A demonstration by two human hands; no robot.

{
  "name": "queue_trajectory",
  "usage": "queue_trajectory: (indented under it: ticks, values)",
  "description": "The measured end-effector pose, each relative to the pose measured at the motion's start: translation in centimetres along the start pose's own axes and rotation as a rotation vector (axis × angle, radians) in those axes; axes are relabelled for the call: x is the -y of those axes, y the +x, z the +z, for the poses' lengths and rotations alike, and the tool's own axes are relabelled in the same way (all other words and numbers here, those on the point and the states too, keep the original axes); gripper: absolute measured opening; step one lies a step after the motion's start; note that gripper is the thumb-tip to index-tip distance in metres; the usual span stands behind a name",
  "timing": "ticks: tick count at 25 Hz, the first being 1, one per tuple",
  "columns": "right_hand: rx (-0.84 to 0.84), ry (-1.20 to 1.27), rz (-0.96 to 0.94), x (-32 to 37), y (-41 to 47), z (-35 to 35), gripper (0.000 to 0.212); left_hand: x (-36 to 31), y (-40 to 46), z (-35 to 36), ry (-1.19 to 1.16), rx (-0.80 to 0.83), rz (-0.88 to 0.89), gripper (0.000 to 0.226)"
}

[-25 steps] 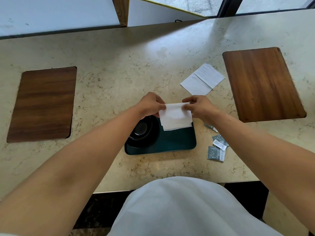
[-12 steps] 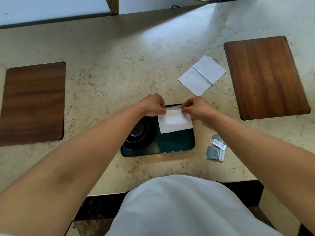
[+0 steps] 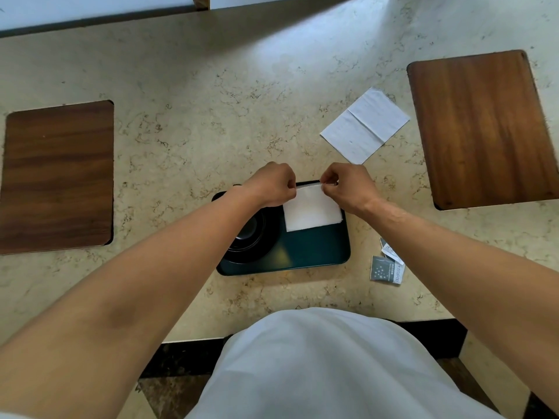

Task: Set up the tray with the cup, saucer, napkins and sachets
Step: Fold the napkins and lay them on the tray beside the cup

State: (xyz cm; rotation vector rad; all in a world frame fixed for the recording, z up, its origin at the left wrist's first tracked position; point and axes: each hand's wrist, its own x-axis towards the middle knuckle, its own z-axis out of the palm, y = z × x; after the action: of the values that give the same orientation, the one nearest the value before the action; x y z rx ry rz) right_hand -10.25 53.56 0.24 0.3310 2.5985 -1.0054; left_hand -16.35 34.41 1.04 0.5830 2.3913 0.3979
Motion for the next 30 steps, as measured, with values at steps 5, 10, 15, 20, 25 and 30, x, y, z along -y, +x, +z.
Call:
queue_trajectory:
  ticks: [5,10,15,20,25,30]
  values:
    - [-0.006,-0.039,-0.016,0.0,0.6,-0.4,0.016,0.0,0.2,0.0,0.034,-0.004,0.014,0.017]
    - [0.013,-0.103,-0.003,-0.1,0.6,-0.6,0.023,0.1,0.6,-0.1,0.056,-0.025,0.011,0.013]
    - [-0.022,-0.128,0.036,-0.4,0.5,-0.3,0.036,0.5,0.8,0.0,0.069,-0.035,-0.008,0.014]
    - [-0.007,-0.109,0.121,-0.9,1.0,0.0,0.039,0.8,0.9,0.0,0.067,-0.037,-0.019,0.016]
    - [0.023,-0.059,0.159,-1.4,1.5,0.1,0.036,1.3,1.2,-0.1,0.054,-0.040,-0.025,0.017]
    - [0.034,-0.030,0.164,-1.5,1.6,0.3,0.036,1.3,1.1,-0.1,0.047,-0.032,-0.026,0.017]
